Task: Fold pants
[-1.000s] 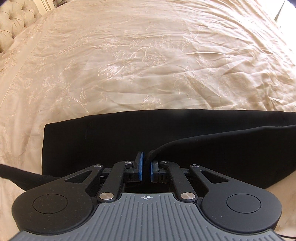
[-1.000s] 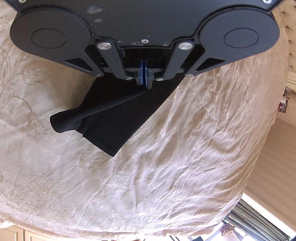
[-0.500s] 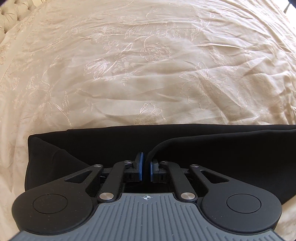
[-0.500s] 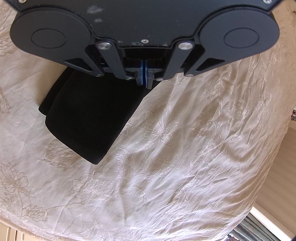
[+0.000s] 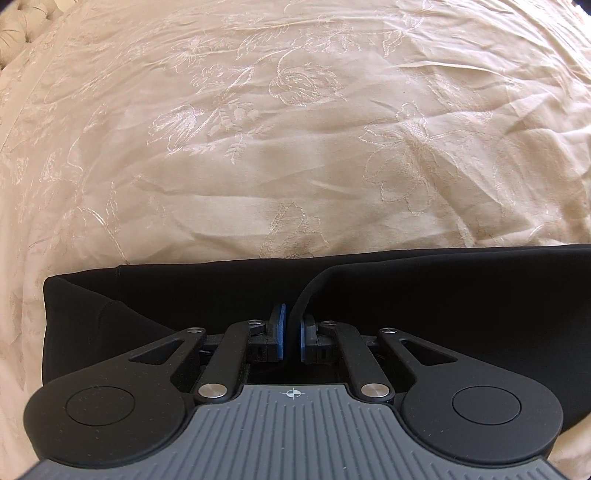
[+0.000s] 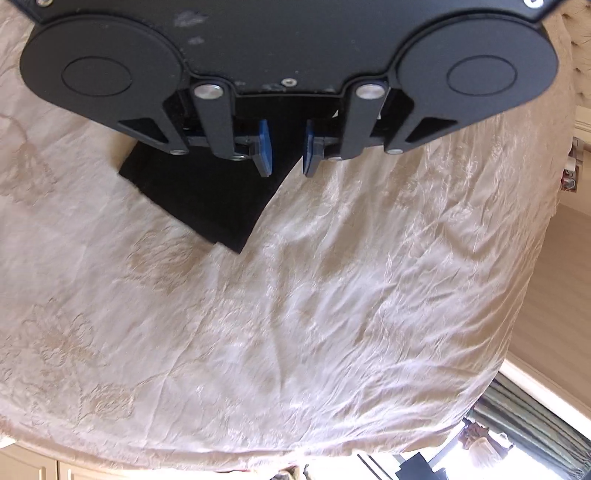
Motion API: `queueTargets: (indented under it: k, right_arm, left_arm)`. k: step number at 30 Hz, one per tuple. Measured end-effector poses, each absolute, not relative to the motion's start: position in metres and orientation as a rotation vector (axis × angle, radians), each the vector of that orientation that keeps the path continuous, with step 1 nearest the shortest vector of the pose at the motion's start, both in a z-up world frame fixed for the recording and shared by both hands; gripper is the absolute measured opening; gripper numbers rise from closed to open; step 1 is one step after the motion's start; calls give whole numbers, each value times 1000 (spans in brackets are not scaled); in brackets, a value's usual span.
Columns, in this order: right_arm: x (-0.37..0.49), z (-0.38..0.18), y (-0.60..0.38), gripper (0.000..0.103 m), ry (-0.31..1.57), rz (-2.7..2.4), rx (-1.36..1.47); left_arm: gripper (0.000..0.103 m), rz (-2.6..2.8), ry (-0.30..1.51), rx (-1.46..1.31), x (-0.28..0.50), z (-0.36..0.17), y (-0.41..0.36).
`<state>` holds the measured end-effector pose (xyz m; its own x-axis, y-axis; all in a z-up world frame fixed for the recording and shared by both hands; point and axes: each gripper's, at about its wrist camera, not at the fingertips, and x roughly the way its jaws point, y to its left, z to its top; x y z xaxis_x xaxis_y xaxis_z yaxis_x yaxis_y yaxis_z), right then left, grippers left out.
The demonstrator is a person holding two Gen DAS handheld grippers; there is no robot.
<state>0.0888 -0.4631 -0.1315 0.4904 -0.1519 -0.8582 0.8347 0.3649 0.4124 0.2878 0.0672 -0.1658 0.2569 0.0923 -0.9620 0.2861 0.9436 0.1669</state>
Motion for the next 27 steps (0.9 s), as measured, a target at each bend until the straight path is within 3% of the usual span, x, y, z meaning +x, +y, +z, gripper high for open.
queueTargets:
  k: [8,17,19,20,27]
  right_arm:
    - [53,-147,-496,31,926,-866,870]
    - [59,-160,-497,33,917,-803,844]
    - [59,-158,-493,28,928,-764,841]
    - [59,-155,-490,10,936,-754,823]
    - [57,-147,-477,11,1004,-790,761]
  left_arm:
    - [7,-133,1319,350,288,-167,65]
    - [7,-129,1329,352,291,-168,63]
    - [7,-132,1331,355,292,-168,63]
    - [7,-133,1331,354,292,-167,63]
    - [8,-144,1350,331,300,-162,66]
